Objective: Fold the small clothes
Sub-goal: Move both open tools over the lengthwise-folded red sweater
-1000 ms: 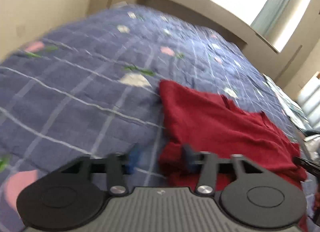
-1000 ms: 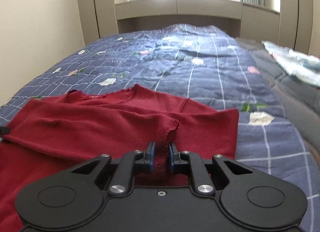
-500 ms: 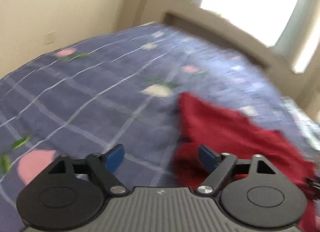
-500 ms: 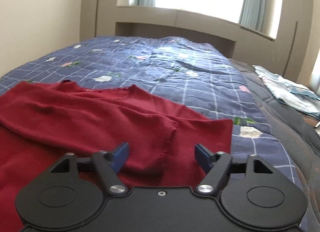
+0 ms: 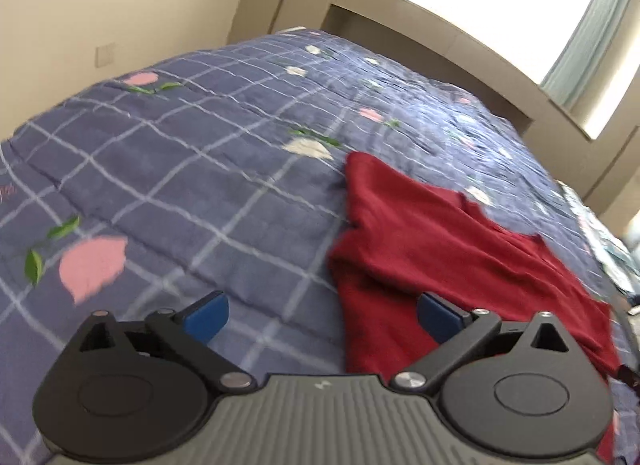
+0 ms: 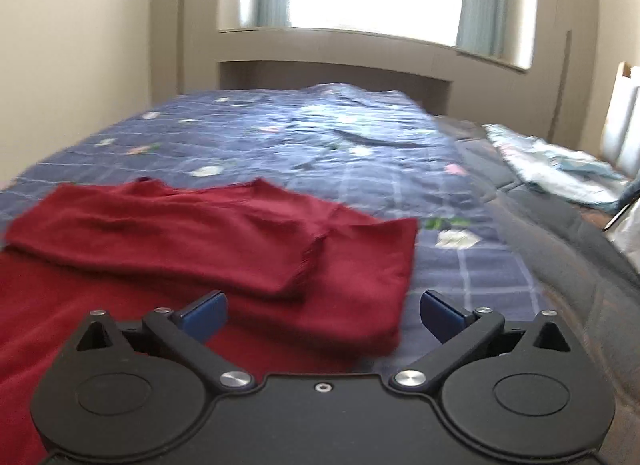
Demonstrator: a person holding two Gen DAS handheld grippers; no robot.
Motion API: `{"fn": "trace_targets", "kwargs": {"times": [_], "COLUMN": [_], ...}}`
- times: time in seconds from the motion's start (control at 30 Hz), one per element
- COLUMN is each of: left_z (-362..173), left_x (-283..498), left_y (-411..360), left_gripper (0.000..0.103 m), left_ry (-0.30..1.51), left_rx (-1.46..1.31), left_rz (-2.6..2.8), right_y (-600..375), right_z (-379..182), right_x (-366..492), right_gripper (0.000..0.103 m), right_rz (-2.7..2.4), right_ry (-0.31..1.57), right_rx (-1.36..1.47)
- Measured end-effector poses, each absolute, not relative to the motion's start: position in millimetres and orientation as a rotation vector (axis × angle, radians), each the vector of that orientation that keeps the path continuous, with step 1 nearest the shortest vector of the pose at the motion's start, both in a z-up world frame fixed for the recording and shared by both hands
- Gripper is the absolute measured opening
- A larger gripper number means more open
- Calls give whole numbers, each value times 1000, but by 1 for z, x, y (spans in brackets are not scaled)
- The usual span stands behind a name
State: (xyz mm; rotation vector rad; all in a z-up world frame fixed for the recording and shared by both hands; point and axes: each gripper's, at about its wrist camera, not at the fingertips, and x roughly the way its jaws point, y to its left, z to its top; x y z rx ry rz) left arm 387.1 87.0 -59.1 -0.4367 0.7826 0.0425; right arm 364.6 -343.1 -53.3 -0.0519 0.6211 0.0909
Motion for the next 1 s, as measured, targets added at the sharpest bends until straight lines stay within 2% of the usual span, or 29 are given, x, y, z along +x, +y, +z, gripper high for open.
{"fn": "trace_targets", "kwargs": {"times": [0.37, 0.6, 0.77, 1.0], "left_z": [-54, -53, -57, -60], "left_x": [283, 226, 207, 183], "left_y": [59, 49, 43, 31], "left_gripper": [102, 102, 102, 102], "left_ry": [837, 838, 921, 890], "left_rx": [-240, -180, -146, -58], "left_rz": [-116, -137, -137, -109], "right_y": [-328, -326, -326, -314], "right_z": [-53, -53, -62, -71], "right_x": [235, 163, 138, 120], "right_gripper": [102, 102, 102, 102], "right_rz": [172, 112, 66, -6], "right_ry": [752, 743, 774, 774], "right_rx": [-12, 49, 126, 146]}}
